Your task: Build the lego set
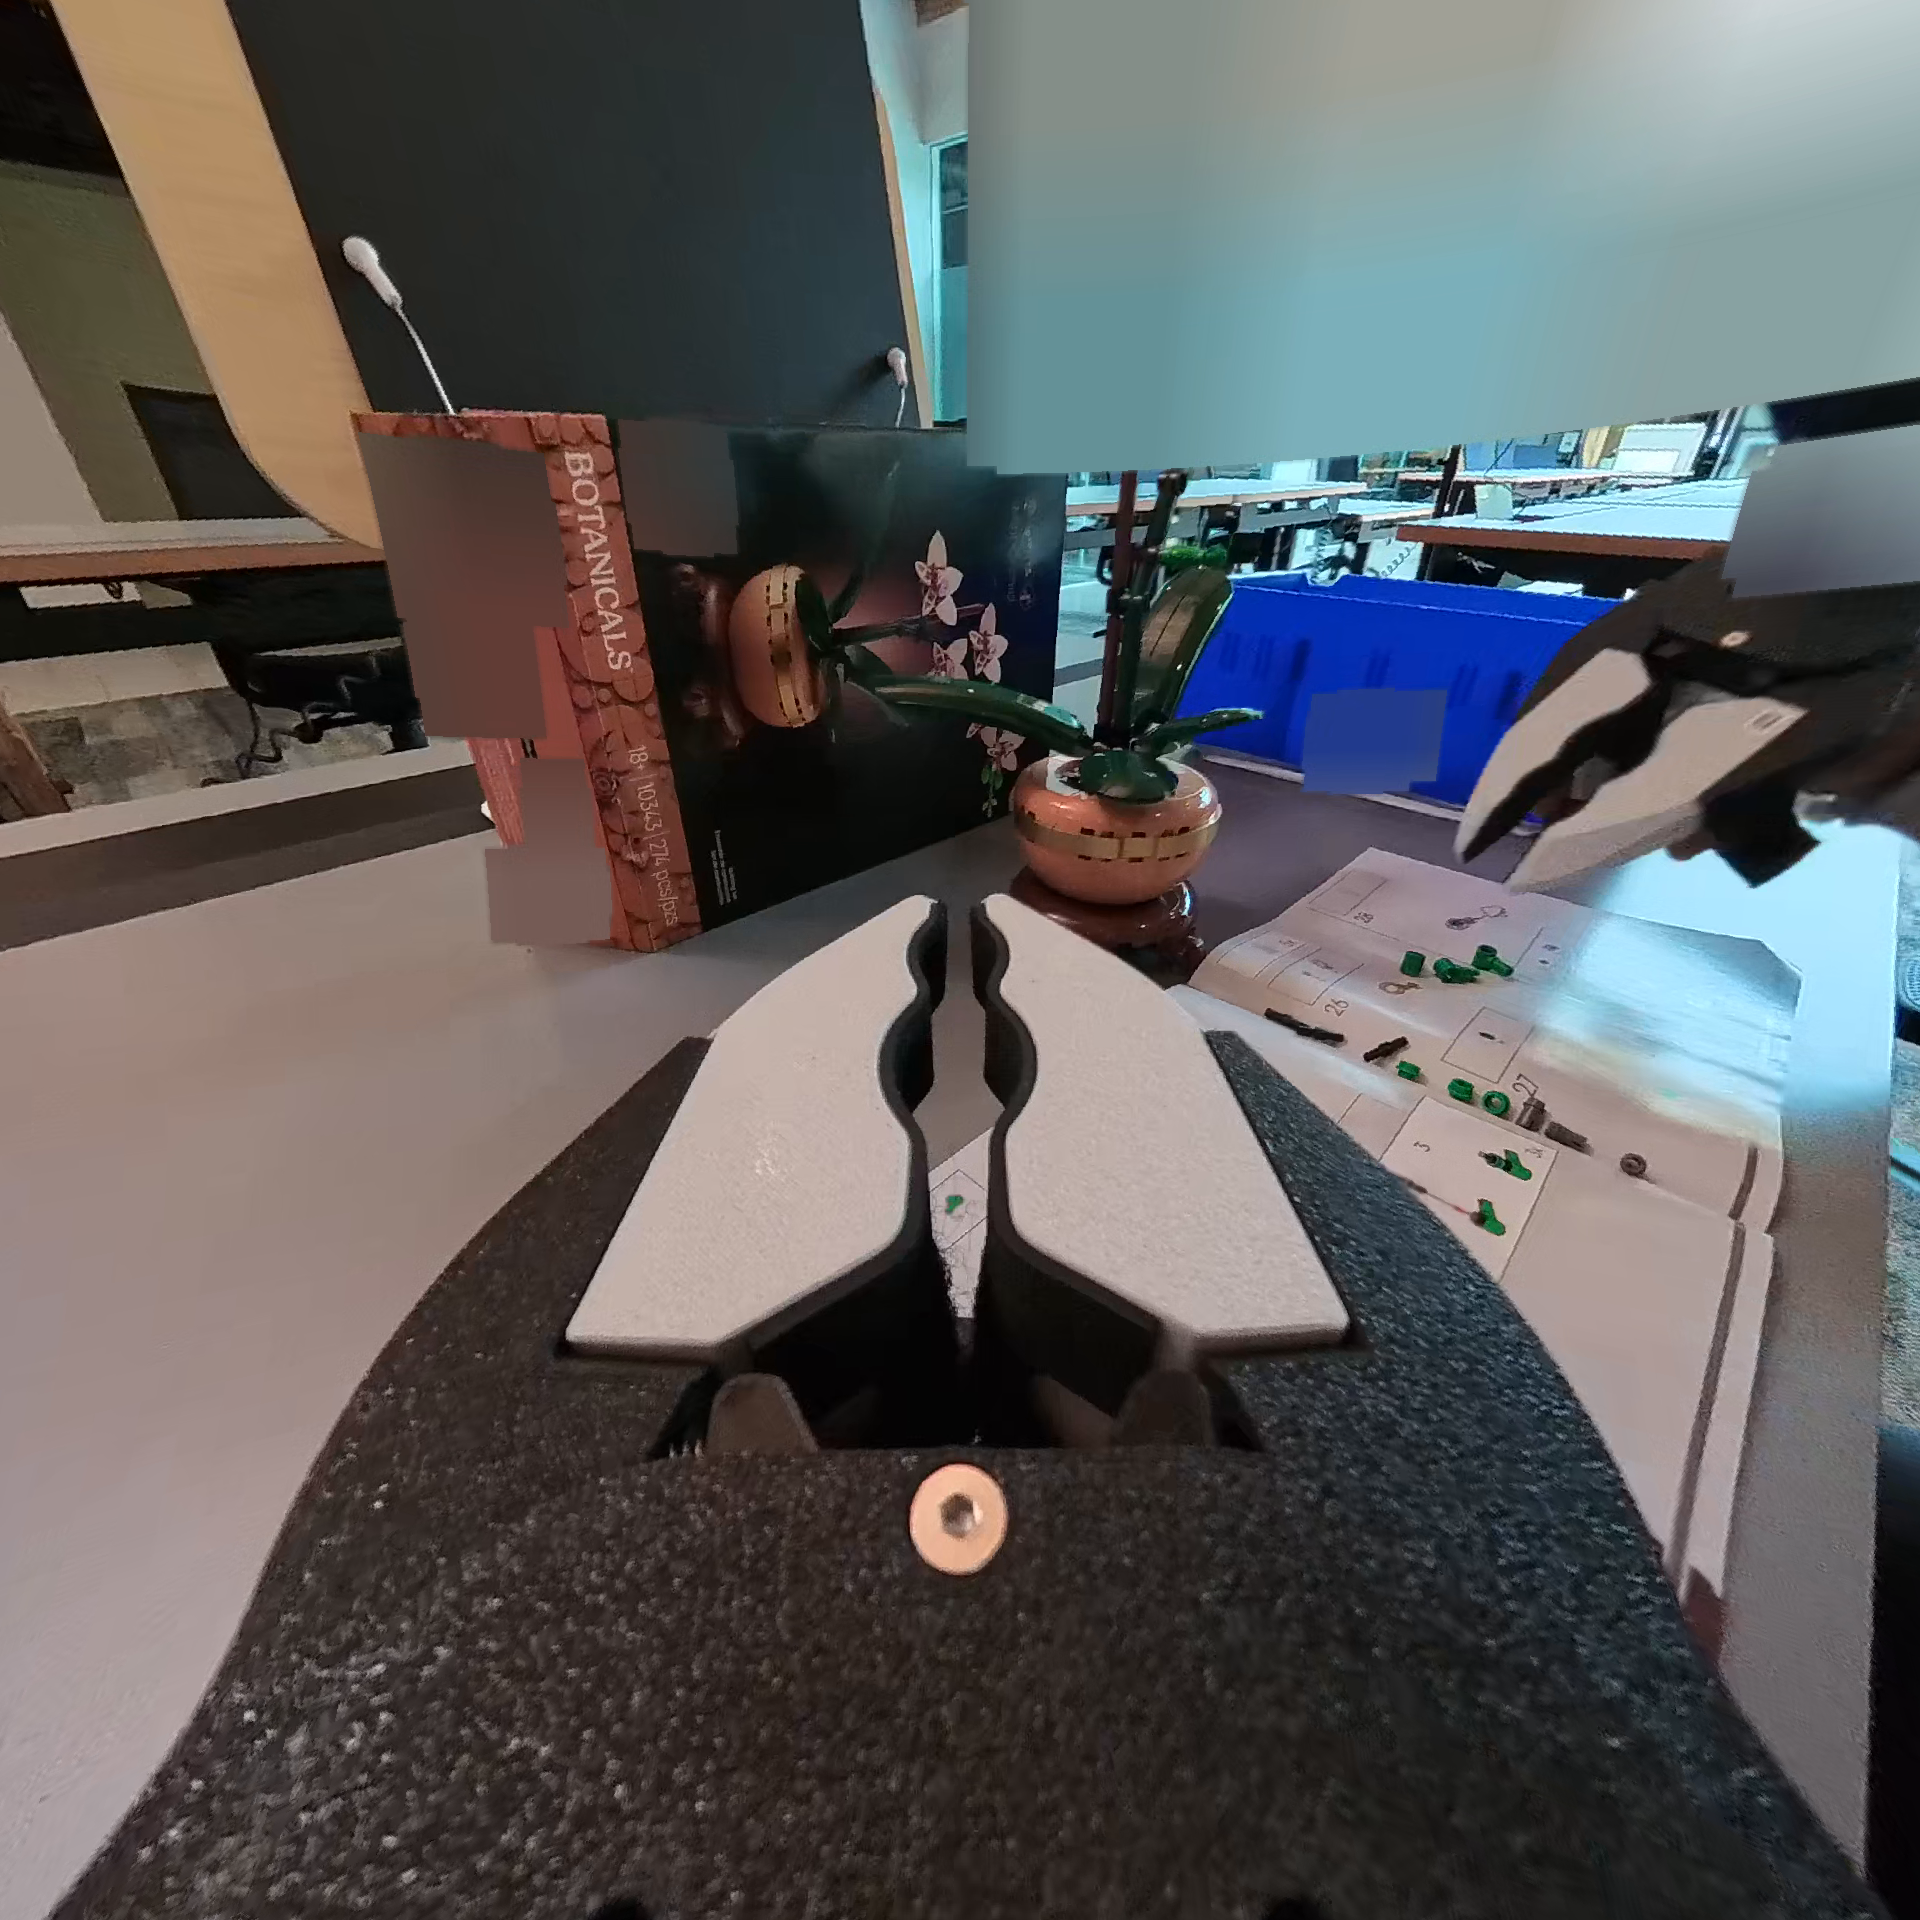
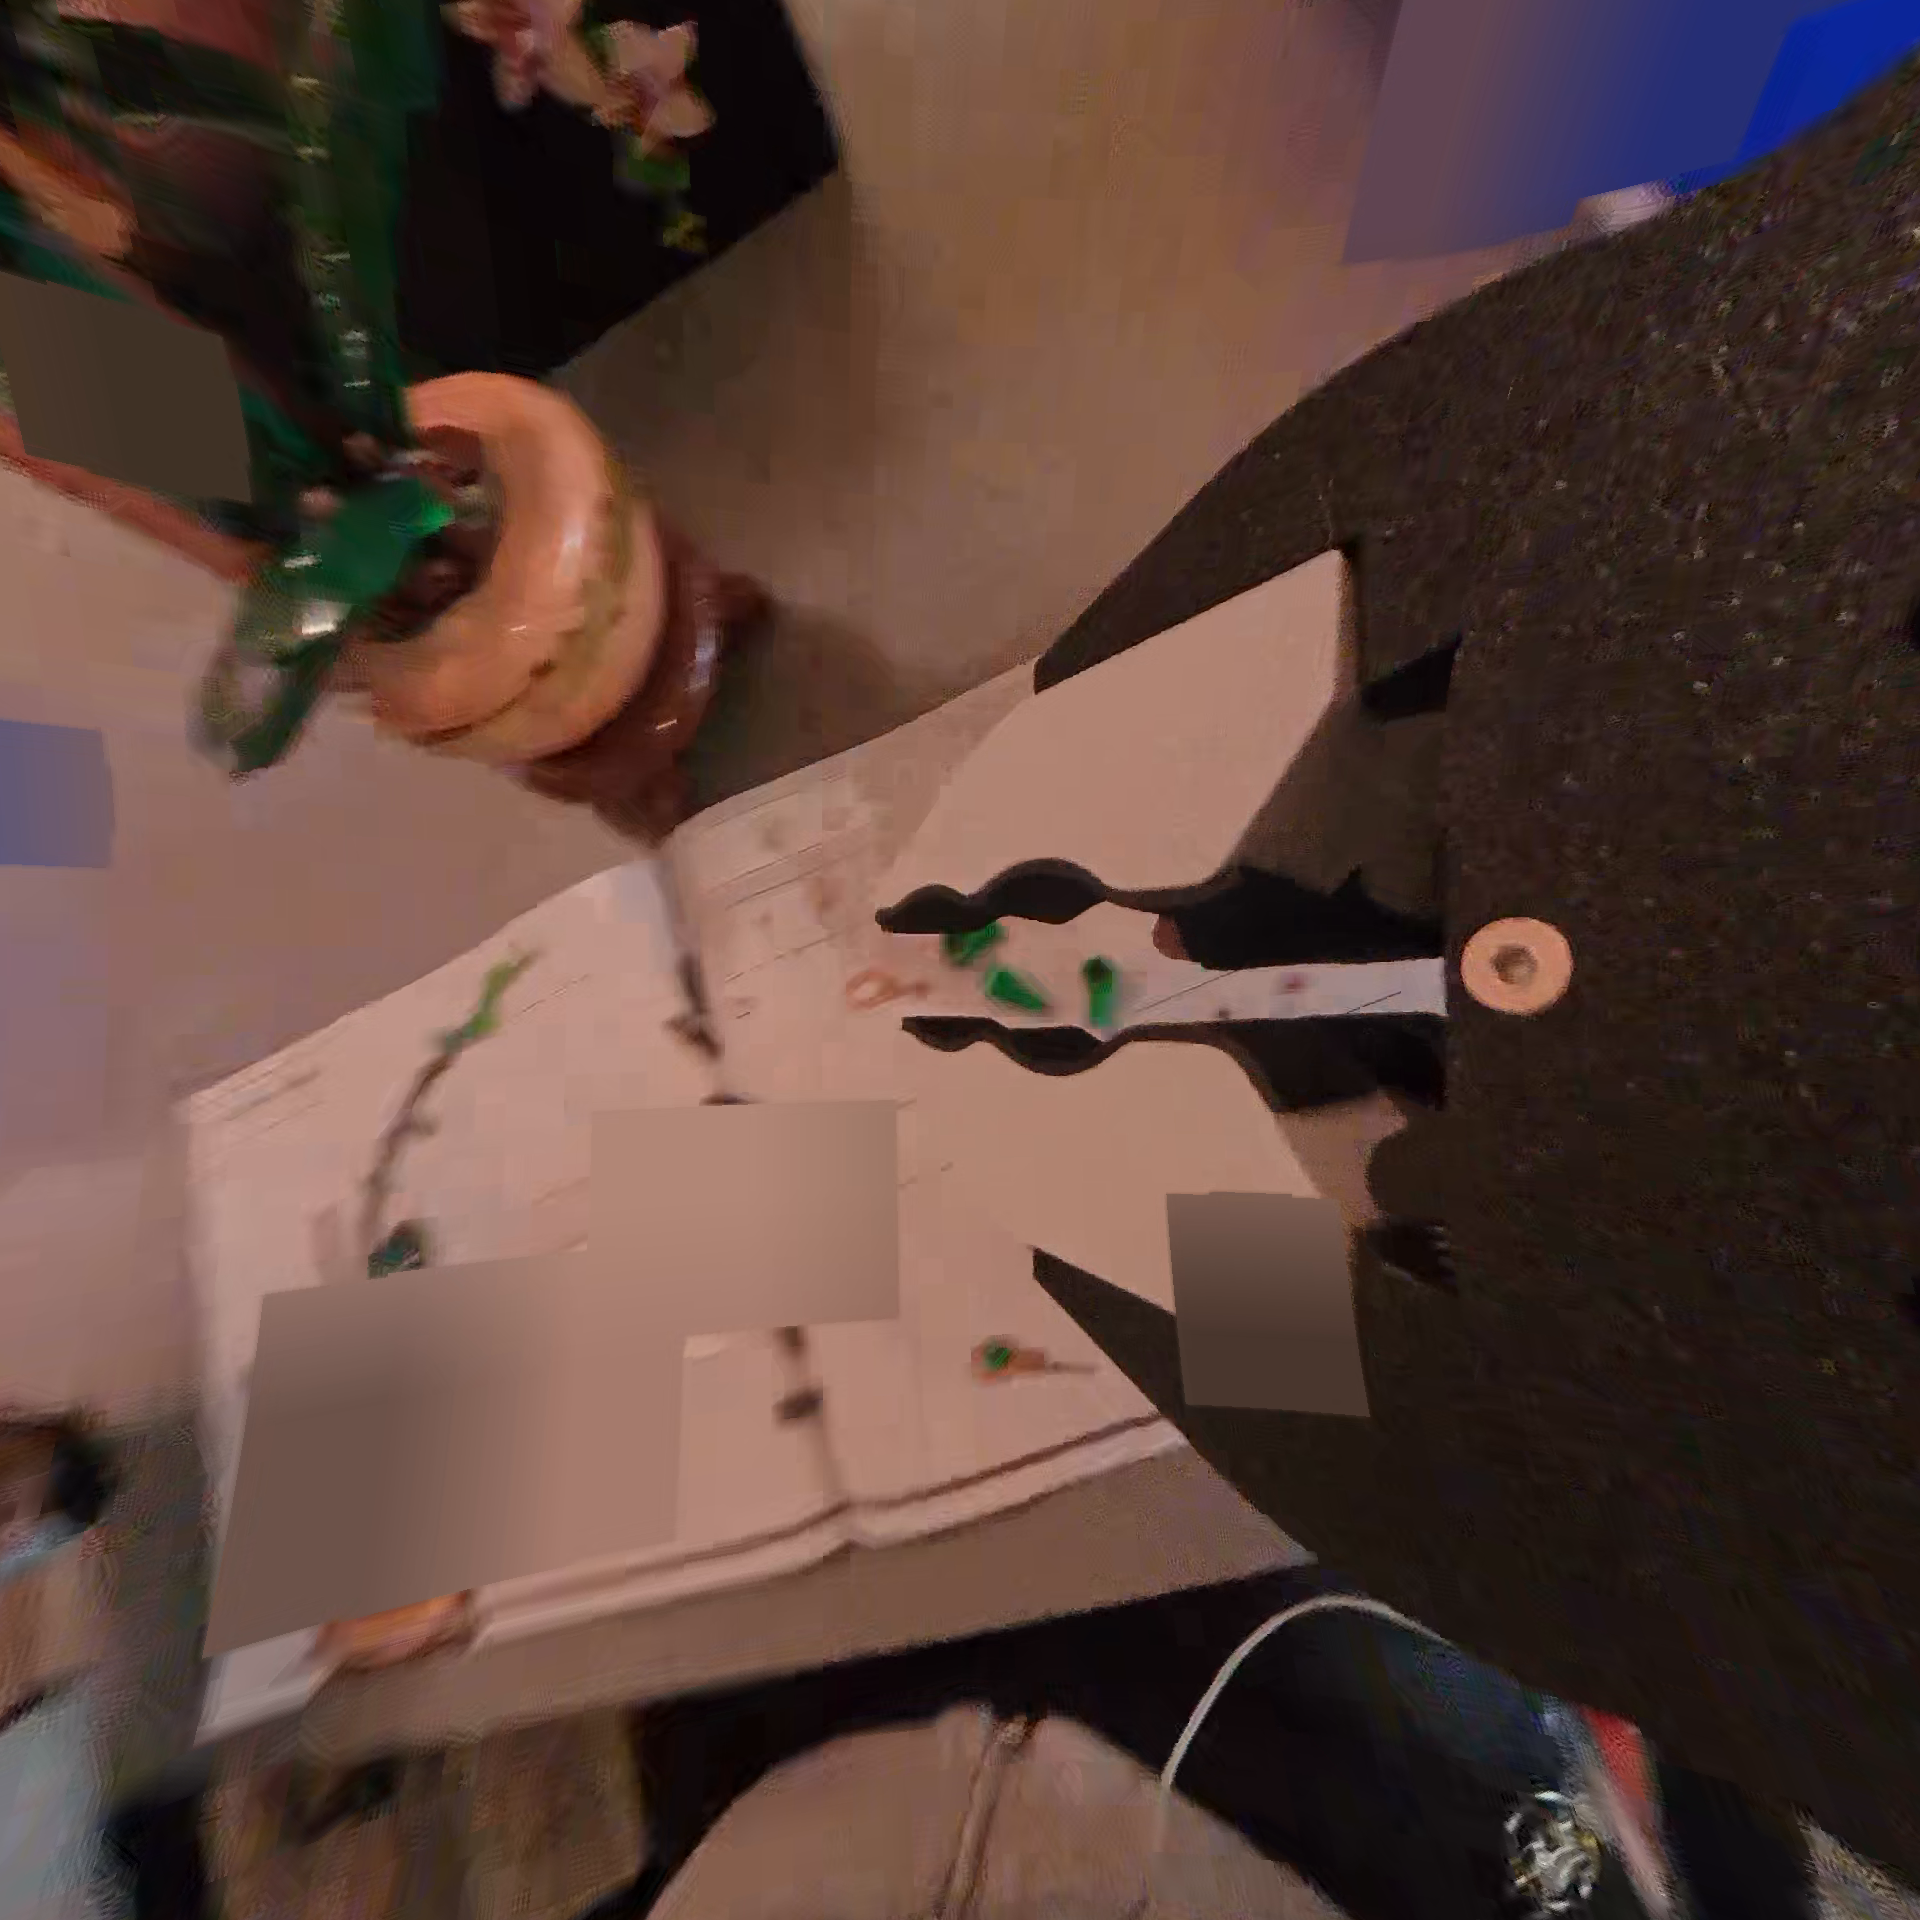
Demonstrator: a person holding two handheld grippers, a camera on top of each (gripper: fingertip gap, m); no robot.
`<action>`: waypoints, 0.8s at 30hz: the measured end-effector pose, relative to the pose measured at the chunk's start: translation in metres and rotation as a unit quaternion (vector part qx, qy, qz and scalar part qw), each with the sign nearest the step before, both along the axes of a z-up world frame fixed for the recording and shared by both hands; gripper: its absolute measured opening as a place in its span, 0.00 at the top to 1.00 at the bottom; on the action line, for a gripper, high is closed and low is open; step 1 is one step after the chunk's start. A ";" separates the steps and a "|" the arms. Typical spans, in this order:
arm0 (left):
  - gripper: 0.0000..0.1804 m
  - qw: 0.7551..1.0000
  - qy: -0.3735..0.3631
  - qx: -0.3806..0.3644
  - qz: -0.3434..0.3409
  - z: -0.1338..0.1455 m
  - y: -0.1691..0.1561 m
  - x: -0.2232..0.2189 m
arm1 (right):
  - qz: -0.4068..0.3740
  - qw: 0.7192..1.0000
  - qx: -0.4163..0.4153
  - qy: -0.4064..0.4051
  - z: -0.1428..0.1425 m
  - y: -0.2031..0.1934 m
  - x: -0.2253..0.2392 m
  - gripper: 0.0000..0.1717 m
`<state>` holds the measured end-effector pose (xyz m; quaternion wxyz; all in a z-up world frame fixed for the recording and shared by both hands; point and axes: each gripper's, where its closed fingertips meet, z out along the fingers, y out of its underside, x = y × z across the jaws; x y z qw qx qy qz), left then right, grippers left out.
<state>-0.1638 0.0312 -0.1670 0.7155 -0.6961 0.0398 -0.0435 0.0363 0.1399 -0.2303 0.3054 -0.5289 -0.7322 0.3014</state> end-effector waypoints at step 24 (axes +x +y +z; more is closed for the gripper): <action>0.98 0.995 -0.003 -0.005 -0.096 0.006 -0.001 0.034 | 0.263 0.930 0.152 -0.206 -0.034 0.009 0.030 0.93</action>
